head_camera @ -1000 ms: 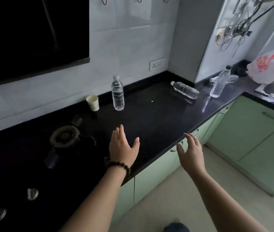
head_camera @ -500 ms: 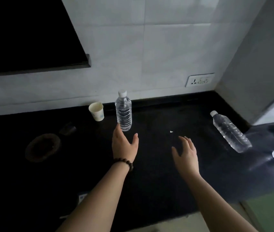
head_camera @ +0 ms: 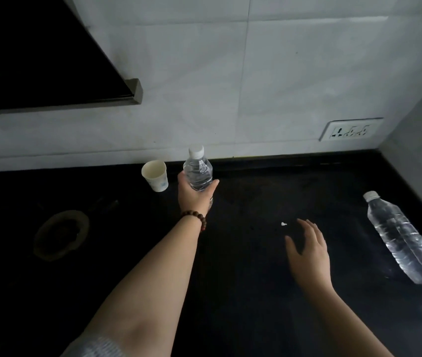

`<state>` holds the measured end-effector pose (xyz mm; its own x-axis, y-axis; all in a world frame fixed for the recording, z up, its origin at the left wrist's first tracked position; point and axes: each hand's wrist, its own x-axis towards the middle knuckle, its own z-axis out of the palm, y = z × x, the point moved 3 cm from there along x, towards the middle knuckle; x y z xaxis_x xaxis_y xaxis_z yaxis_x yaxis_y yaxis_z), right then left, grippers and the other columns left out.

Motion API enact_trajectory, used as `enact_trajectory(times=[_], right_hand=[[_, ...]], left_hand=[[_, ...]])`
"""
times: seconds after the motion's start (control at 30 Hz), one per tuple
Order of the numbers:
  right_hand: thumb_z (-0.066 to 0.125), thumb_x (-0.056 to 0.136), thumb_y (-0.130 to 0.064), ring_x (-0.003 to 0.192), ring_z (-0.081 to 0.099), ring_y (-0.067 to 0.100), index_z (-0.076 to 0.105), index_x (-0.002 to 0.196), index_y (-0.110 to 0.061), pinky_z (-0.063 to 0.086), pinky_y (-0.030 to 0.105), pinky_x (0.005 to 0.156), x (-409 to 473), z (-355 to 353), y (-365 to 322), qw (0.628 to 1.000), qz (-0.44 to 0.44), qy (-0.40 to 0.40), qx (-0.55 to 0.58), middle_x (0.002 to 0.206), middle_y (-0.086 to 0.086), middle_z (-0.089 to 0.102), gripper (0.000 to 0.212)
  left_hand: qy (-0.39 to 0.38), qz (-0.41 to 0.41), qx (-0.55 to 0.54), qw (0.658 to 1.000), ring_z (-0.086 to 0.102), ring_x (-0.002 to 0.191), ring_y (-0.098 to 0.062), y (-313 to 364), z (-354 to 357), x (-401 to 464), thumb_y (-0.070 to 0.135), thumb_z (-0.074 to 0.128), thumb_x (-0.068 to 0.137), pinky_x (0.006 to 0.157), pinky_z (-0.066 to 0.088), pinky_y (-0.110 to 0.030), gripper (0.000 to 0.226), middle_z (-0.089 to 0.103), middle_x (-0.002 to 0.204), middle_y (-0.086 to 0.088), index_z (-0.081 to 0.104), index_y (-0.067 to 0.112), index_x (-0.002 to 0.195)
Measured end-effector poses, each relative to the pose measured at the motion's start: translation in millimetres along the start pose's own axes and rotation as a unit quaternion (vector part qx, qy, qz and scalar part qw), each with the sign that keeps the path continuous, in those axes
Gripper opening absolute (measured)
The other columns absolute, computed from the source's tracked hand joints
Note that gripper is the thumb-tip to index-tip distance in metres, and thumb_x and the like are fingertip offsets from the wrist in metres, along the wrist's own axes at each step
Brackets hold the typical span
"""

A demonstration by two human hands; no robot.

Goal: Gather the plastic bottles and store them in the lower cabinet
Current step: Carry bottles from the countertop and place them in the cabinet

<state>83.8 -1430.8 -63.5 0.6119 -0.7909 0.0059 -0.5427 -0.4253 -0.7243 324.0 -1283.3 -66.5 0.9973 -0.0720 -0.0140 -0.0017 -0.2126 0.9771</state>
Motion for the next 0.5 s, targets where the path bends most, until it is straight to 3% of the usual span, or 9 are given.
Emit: enact_trajectory(times=[0.1, 0.27, 0.5], right_hand=[[0.060, 0.090, -0.020, 0.142, 0.023, 0.018, 0.045, 0.137, -0.018, 0.029, 0.036, 0.108, -4, -3, 4, 1.000, 0.007, 0.009, -0.006, 0.149, 0.002, 0.036, 0.050], [0.061, 0.089, -0.019, 0.141, 0.025, 0.020, 0.045, 0.137, -0.017, 0.027, 0.034, 0.109, -15, -22, 7, 0.999, 0.016, 0.048, -0.008, 0.148, 0.004, 0.037, 0.050], [0.060, 0.089, -0.020, 0.138, 0.030, 0.023, 0.045, 0.137, -0.014, 0.028, 0.038, 0.112, -25, -85, 32, 0.992, 0.046, 0.114, -0.024, 0.146, 0.007, 0.039, 0.051]], left_hand=[[-0.010, 0.028, 0.040, 0.999, 0.060, 0.100, -0.011, 3, -4, 7, 0.030, 0.085, 0.067, 0.083, 0.046, -0.023, 0.060, 0.062, 0.112, 0.003, 0.050, 0.018, 0.115], [-0.082, 0.042, 0.024, 0.995, 0.058, 0.084, 0.009, 17, 1, -20, 0.035, 0.084, 0.067, 0.071, 0.042, -0.012, 0.047, 0.061, 0.095, 0.016, 0.050, 0.031, 0.099], [-0.231, 0.058, -0.035, 0.970, 0.064, 0.086, 0.007, 43, 48, -112, 0.030, 0.086, 0.066, 0.065, 0.048, -0.006, 0.047, 0.068, 0.093, 0.016, 0.054, 0.035, 0.100]])
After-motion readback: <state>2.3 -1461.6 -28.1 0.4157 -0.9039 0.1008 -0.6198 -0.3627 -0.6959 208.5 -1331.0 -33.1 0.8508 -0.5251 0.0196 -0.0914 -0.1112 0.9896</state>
